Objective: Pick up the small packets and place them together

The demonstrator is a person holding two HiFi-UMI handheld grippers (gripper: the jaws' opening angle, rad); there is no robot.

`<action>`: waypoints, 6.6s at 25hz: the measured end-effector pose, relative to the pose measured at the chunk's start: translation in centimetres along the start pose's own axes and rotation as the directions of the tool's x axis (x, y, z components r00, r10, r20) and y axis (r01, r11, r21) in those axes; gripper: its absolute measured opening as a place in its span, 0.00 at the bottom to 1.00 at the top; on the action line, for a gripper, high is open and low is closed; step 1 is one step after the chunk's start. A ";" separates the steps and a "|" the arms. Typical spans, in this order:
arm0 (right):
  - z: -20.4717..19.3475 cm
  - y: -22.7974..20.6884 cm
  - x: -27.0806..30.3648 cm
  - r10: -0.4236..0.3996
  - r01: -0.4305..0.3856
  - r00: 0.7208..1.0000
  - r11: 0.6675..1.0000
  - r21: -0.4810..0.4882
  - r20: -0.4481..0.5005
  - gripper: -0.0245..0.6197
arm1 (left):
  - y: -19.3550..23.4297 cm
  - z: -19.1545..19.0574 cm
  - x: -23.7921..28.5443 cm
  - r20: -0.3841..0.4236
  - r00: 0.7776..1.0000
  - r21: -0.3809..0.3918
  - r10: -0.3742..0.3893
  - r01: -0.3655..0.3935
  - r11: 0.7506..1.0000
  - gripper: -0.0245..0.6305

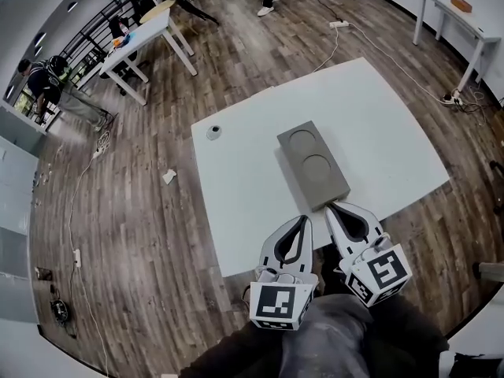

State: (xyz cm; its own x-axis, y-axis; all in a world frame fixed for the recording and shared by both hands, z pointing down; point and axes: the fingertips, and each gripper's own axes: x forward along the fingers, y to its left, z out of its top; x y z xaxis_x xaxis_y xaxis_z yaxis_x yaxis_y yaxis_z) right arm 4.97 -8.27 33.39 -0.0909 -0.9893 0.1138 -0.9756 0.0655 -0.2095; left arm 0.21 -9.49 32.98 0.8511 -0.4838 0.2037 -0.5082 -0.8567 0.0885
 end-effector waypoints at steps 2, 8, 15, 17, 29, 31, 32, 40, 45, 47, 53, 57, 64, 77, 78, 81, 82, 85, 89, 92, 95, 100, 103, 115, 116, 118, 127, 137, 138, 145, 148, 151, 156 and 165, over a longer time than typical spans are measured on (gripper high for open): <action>-0.4 -0.6 0.1 -0.005 0.005 1.000 1.000 0.006 -0.009 0.05 | 0.1 -0.3 0.4 -0.004 1.000 -0.011 0.005 -0.005 1.000 0.03; -2.2 -1.8 -1.0 -0.020 0.021 0.999 1.000 0.020 -0.028 0.05 | -0.8 -1.8 1.0 -0.018 1.000 -0.017 0.000 0.000 1.000 0.03; -5.5 -2.5 -1.3 -0.048 0.051 0.997 0.997 0.065 -0.054 0.05 | -1.1 -3.4 0.5 -0.058 0.998 0.006 -0.007 0.007 1.000 0.03; -7.5 -2.8 -1.3 -0.063 0.067 0.995 0.996 0.059 -0.077 0.05 | -1.2 -3.9 0.6 -0.063 0.998 0.014 -0.006 0.007 1.000 0.03; -14.9 -6.3 0.2 -0.140 0.157 0.970 0.985 0.070 -0.200 0.14 | -0.9 -8.9 3.2 -0.173 0.985 0.032 -0.010 0.015 0.999 0.03; -14.9 -6.5 0.8 -0.149 0.168 0.961 0.984 0.059 -0.235 0.25 | -0.6 -8.0 3.5 -0.174 0.985 0.038 -0.004 0.011 0.999 0.03; -15.0 -6.6 1.1 -0.151 0.170 0.956 0.984 0.054 -0.253 0.29 | -0.4 -7.7 3.6 -0.176 0.984 0.038 0.000 0.007 0.999 0.03; -16.3 -6.9 2.5 -0.176 0.183 0.909 0.983 -0.018 -0.377 0.35 | 1.2 -8.1 4.4 -0.200 0.980 0.004 0.011 -0.011 1.000 0.03; -17.5 -7.1 3.0 -0.192 0.198 0.868 0.979 -0.035 -0.457 0.35 | 2.0 -8.1 4.6 -0.199 0.980 -0.017 0.012 -0.016 1.000 0.03; -17.7 -7.3 3.1 -0.196 0.207 0.852 0.978 -0.031 -0.486 0.35 | 2.4 -7.7 4.5 -0.195 0.981 -0.023 0.016 -0.020 1.000 0.03; -18.0 -7.6 3.1 -0.204 0.221 0.827 0.975 -0.030 -0.524 0.35 | 2.7 -7.5 4.0 -0.194 0.981 -0.044 0.024 -0.034 0.998 0.03; -17.8 -7.7 3.6 -0.221 0.238 0.819 0.971 -0.038 -0.530 0.35 | 3.0 -7.3 3.6 -0.193 0.981 -0.050 0.022 -0.032 0.998 0.03; -18.2 -7.5 3.4 -0.212 0.236 0.818 0.971 -0.024 -0.534 0.34 | 3.3 -6.9 3.0 -0.188 0.981 -0.048 0.037 -0.047 0.998 0.03; -18.4 -6.7 1.7 -0.211 0.241 0.831 0.971 -0.009 -0.515 0.34 | 2.2 -7.1 2.0 -0.185 0.983 -0.041 0.021 -0.029 0.999 0.03; -18.5 -6.6 1.5 -0.211 0.241 0.832 0.971 -0.007 -0.513 0.34 | 2.0 -7.2 1.9 -0.186 0.982 -0.041 0.016 -0.024 0.999 0.03; -18.6 -6.3 0.8 -0.213 0.245 0.836 0.970 -0.003 -0.506 0.34 | 1.3 -7.3 1.7 -0.190 0.982 -0.038 0.001 -0.008 0.999 0.03; -18.6 -6.3 0.5 -0.214 0.247 0.837 0.969 -0.002 -0.503 0.34 | 1.1 -7.4 1.5 -0.190 0.982 -0.036 -0.002 -0.004 0.999 0.03; -18.8 -6.0 -0.4 -0.218 0.251 0.841 0.968 0.001 -0.496 0.34 | 0.5 -7.5 1.1 -0.189 0.982 -0.029 -0.011 0.006 1.000 0.03; -19.0 -5.6 -1.4 -0.222 0.258 0.844 0.966 0.006 -0.488 0.34 | -0.4 -7.6 0.5 -0.191 0.981 -0.020 -0.031 0.028 0.999 0.03; -19.2 -5.3 -2.3 -0.225 0.262 0.845 0.965 0.008 -0.484 0.34 | -1.2 -7.8 0.1 -0.193 0.980 -0.017 -0.043 0.040 0.999 0.03; -19.3 -5.0 -3.1 -0.228 0.265 0.849 0.964 0.010 -0.477 0.34 | -1.8 -7.8 -0.2 -0.192 0.980 -0.011 -0.054 0.052 0.999 0.03; -19.6 -4.6 -4.6 -0.231 0.271 0.849 0.962 0.016 -0.474 0.34 | -2.9 -7.9 -0.9 -0.192 0.979 0.004 -0.074 0.077 0.997 0.03; -19.8 -4.3 -5.3 -0.236 0.275 0.852 0.961 0.016 -0.467 0.34 | -3.3 -8.0 -1.4 -0.187 0.979 0.011 -0.080 0.083 0.996 0.03; -20.3 -3.5 -7.8 -0.247 0.287 0.861 0.958 0.024 -0.445 0.34 | -5.1 -8.0 -2.8 -0.172 0.980 0.042 -0.103 0.112 0.993 0.03; -20.3 -3.4 -7.9 -0.248 0.288 0.862 0.957 0.025 -0.443 0.34 | -5.2 -8.0 -2.9 -0.171 0.980 0.046 -0.105 0.114 0.992 0.03; -20.5 -3.3 -8.2 -0.248 0.289 0.863 0.957 0.026 -0.440 0.34 | -5.4 -8.0 -3.2 -0.168 0.980 0.053 -0.105 0.116 0.992 0.03; -20.7 -2.7 -9.8 -0.254 0.293 0.868 0.956 0.028 -0.427 0.34 | -6.1 -7.6 -4.2 -0.170 0.979 0.069 -0.112 0.125 0.990 0.03; -21.1 -2.1 -11.2 -0.272 0.313 0.867 0.949 0.031 -0.417 0.34 | -6.6 -7.8 -5.4 -0.164 0.979 0.071 -0.121 0.134 0.988 0.03; -21.1 -2.0 -11.4 -0.273 0.314 0.868 0.949 0.032 -0.415 0.34 | -6.6 -7.8 -5.5 -0.165 0.979 0.070 -0.121 0.134 0.988 0.03; -21.5 -1.6 -12.3 -0.278 0.325 0.867 0.945 0.046 -0.414 0.34 | -7.4 -7.9 -6.2 -0.175 0.974 0.068 -0.141 0.155 0.986 0.03; -21.6 -1.6 -12.3 -0.283 0.329 0.869 0.943 0.047 -0.406 0.34 | -7.5 -8.0 -6.3 -0.173 0.974 0.071 -0.145 0.159 0.985 0.03; -21.9 -1.7 -12.4 -0.282 0.336 0.873 0.939 0.071 -0.398 0.34 | -7.7 -8.0 -6.4 -0.172 0.974 0.075 -0.148 0.163 0.984 0.03; -22.4 -1.6 -12.6 -0.282 0.348 0.885 0.929 0.124 -0.370 0.25 | -7.4 -8.1 -6.7 -0.174 0.975 0.082 -0.140 0.156 0.984 0.03; -22.4 -1.5 -13.2 -0.249 0.309 0.891 0.945 0.105 -0.380 0.25 | -7.3 -8.4 -6.0 -0.167 0.977 0.059 -0.136 0.147 0.987 0.03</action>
State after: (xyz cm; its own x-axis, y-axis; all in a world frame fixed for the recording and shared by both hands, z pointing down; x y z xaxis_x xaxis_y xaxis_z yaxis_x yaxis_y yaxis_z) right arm 3.18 7.56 53.97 0.0862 -0.8482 0.5227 -0.9292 -0.2577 -0.2650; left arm -2.34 1.17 39.27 0.8781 -0.3265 0.3497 -0.3686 -0.9277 0.0595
